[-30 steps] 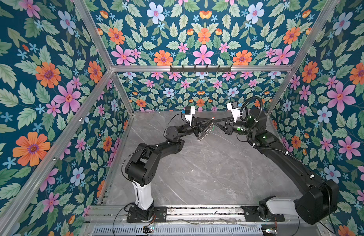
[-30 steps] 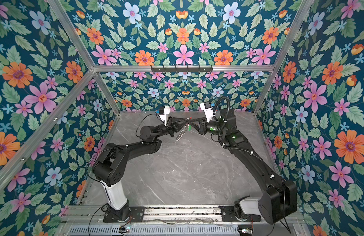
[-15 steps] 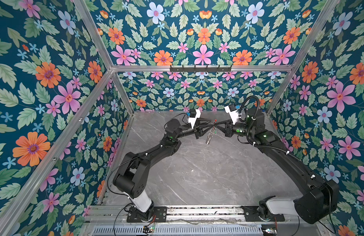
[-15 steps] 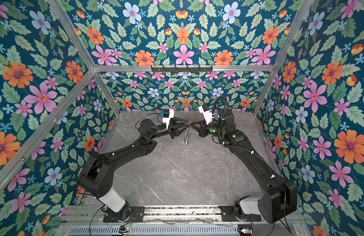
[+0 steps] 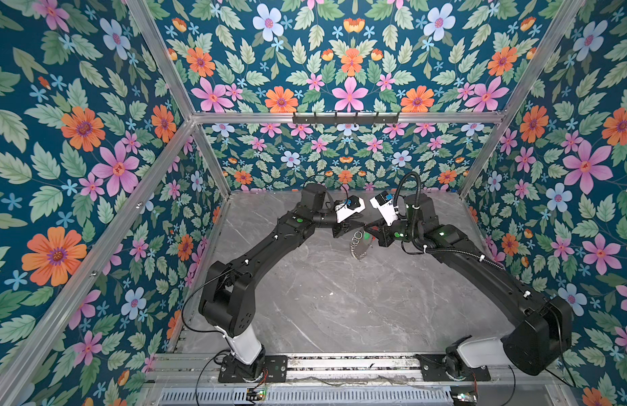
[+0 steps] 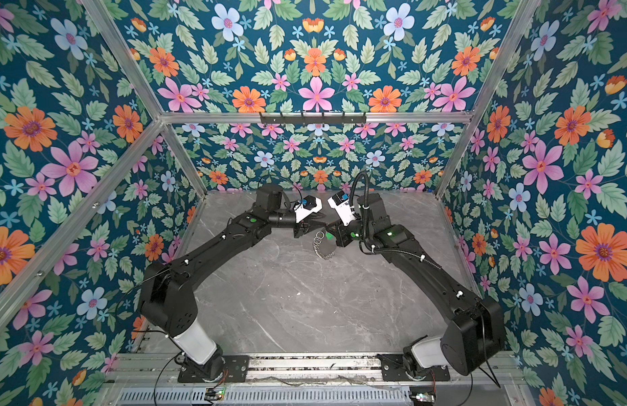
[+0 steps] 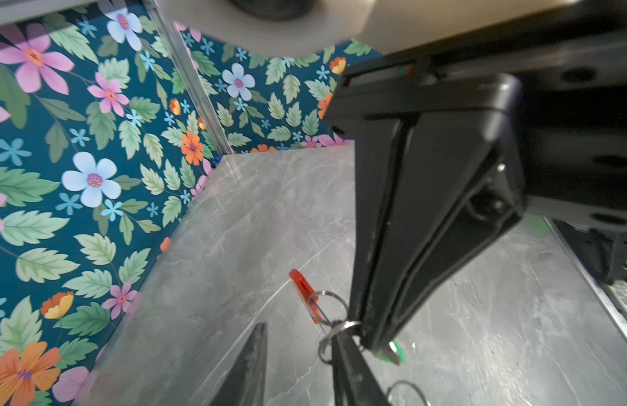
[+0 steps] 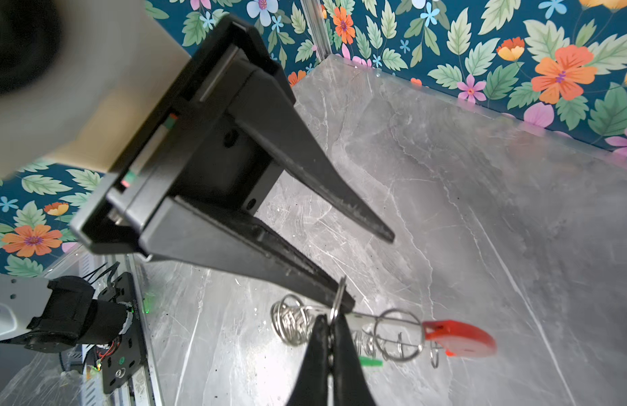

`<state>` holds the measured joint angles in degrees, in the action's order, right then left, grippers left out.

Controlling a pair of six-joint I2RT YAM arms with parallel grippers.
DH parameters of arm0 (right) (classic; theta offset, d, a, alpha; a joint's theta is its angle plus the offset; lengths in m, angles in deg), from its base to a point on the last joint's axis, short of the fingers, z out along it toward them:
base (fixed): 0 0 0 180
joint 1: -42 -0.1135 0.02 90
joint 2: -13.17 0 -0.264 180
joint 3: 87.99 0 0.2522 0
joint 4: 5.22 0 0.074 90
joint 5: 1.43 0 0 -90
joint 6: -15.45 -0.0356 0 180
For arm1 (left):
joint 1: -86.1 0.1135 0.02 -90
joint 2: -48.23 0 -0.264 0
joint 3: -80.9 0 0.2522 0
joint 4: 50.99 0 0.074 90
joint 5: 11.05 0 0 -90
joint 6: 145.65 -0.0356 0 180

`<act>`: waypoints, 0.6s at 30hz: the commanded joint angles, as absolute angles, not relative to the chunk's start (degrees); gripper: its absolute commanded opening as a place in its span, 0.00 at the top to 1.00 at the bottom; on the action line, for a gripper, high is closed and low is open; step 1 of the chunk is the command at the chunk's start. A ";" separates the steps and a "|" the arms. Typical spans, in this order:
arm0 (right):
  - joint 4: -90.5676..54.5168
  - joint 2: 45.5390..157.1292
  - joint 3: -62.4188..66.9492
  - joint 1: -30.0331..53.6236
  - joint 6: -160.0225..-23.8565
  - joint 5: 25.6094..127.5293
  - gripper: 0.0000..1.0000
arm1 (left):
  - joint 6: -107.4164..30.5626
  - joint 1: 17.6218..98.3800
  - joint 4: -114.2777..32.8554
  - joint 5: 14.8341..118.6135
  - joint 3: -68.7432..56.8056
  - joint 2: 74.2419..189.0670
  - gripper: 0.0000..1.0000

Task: Attach keys to a key ring
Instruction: Insert the key into the keyring.

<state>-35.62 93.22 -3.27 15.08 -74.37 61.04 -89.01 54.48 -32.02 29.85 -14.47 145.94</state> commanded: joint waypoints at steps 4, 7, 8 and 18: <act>-34.36 92.48 -3.23 14.75 -72.63 58.16 1.00 | -94.16 54.63 -23.50 27.98 -15.80 146.89 0.82; -34.43 92.63 -3.12 14.75 -72.62 58.10 1.00 | -94.58 54.64 -22.92 26.96 -15.97 146.88 0.91; -34.49 92.80 -2.98 14.73 -72.74 57.99 1.00 | -94.66 54.67 -22.75 26.78 -16.03 146.77 0.94; -32.93 93.01 -2.01 14.71 -75.68 57.89 1.00 | -91.21 54.72 -22.24 22.93 -16.82 145.81 1.00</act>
<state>-38.35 93.57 -2.41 14.84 -73.52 60.67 -93.36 54.68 -22.16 24.19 -17.33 146.35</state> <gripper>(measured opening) 0.051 0.058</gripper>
